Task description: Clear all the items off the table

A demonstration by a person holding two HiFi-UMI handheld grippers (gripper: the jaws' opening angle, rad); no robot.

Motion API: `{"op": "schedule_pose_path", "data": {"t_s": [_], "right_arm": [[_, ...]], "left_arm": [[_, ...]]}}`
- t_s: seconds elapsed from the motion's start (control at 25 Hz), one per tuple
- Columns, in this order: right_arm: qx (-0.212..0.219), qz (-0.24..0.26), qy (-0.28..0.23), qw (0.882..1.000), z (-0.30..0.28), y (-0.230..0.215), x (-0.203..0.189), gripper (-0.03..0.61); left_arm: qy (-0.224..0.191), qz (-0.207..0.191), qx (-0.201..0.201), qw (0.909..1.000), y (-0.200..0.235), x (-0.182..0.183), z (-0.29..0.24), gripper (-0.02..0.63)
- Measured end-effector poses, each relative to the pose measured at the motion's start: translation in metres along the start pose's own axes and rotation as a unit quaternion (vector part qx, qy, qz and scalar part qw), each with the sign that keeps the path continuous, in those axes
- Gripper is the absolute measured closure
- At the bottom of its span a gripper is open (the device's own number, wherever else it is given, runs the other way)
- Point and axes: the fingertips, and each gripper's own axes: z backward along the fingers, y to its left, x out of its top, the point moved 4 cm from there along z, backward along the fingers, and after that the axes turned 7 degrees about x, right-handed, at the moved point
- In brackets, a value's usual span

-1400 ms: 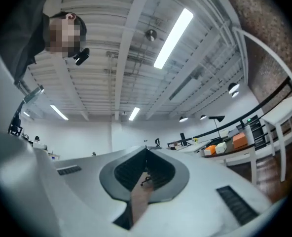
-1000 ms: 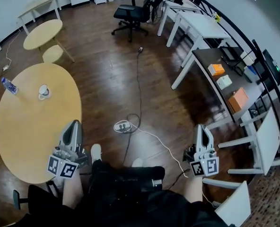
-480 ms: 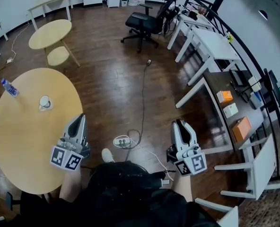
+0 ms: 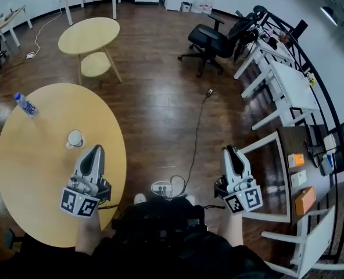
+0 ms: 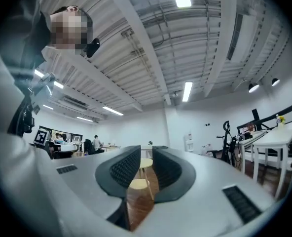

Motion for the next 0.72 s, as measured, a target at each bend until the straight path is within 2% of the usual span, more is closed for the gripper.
{"op": "schedule_pose_path", "data": {"t_s": [0.16, 0.28, 0.36, 0.44, 0.52, 0.6, 0.72], "right_arm": [[0.015, -0.025, 0.008, 1.000, -0.042, -0.047, -0.019, 0.502], [0.034, -0.035, 0.008, 0.999, -0.083, -0.097, -0.032, 0.502], [0.055, -0.033, 0.000, 0.998, -0.115, -0.135, -0.040, 0.502], [0.092, -0.030, -0.014, 0.995, -0.156, -0.173, -0.049, 0.501], [0.140, -0.034, -0.017, 0.989, -0.203, -0.207, -0.054, 0.502], [0.180, -0.031, -0.010, 0.983, -0.233, -0.241, -0.047, 0.502], [0.228, -0.029, -0.014, 0.973, -0.270, -0.290, -0.035, 0.500]], "left_arm": [[0.012, -0.015, 0.038, 0.9991, 0.014, -0.016, -0.019, 0.612], [0.011, -0.033, 0.059, 0.9977, 0.016, -0.029, -0.056, 0.612], [0.004, -0.058, 0.078, 0.9952, 0.019, -0.039, -0.083, 0.612], [-0.006, -0.105, 0.112, 0.9881, 0.023, -0.046, -0.106, 0.612], [-0.037, -0.133, 0.172, 0.9754, 0.025, -0.045, -0.130, 0.612], [-0.075, -0.124, 0.224, 0.9638, 0.019, -0.047, -0.156, 0.612], [-0.106, -0.121, 0.236, 0.9584, 0.000, -0.053, -0.200, 0.612]]}}
